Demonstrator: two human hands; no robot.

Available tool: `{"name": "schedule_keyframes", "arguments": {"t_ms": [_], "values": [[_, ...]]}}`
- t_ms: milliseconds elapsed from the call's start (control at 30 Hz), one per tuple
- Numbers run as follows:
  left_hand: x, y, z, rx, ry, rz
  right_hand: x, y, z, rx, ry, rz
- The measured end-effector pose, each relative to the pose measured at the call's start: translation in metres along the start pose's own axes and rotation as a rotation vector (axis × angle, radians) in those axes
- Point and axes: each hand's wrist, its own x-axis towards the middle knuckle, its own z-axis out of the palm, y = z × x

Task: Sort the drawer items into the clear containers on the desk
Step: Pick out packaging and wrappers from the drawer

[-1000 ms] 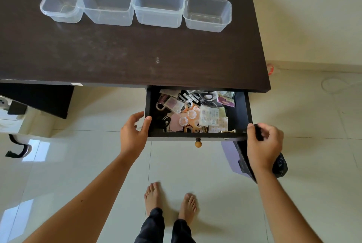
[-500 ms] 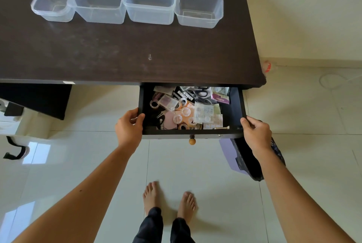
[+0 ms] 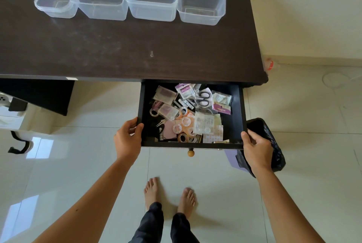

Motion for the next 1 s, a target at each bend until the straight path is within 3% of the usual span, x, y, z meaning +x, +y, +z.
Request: {"name": "schedule_keyframes", "arguments": {"t_ms": [533,767,900,1000], "values": [[-0.015,-0.006,0.000,0.011,-0.002,0.021,-0.011,0.009,0.000,0.006,0.014,0.003],[-0.006,0.004,-0.002,0.124,0.013,0.210,-0.012,-0.024,0.010,-0.071,0.152,-0.286],[0.001,0.023,0.013,0.197,-0.041,0.401,-0.003,-0.047,0.029,-0.114,0.002,-0.392],[0.005,0.031,0.033,0.138,-0.150,0.351,0.012,-0.053,0.046,-0.237,-0.197,-0.287]]}}
